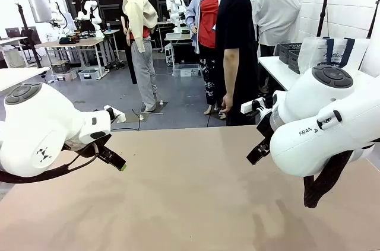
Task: Transfer purchased items from the store into the shopping bag.
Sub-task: Open the Reusable shopping bag in the center of the table.
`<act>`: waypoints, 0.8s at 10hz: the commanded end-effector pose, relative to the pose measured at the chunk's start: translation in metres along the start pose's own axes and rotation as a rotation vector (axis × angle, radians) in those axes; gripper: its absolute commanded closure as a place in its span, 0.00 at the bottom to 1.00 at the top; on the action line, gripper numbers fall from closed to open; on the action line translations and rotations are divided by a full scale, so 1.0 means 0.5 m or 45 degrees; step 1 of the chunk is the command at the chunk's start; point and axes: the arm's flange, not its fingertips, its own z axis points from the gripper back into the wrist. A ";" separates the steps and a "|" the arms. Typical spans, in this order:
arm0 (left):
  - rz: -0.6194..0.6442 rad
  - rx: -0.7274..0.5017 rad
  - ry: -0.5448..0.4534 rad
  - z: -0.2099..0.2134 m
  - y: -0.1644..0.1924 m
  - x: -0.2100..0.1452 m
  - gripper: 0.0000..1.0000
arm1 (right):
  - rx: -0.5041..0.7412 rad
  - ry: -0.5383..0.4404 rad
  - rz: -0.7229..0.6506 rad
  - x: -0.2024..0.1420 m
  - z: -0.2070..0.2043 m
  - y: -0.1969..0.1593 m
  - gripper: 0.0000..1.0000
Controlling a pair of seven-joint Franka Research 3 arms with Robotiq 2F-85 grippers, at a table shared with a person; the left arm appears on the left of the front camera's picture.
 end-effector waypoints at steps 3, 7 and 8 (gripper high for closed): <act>0.002 0.001 0.000 0.000 0.001 0.000 0.00 | 0.000 0.000 -0.001 0.000 0.000 0.000 0.00; 0.002 0.001 0.000 0.000 0.001 0.000 0.00 | 0.000 0.000 -0.001 0.000 0.000 0.000 0.00; 0.002 0.001 0.000 0.000 0.001 0.000 0.00 | 0.000 0.000 -0.001 0.000 0.000 0.000 0.00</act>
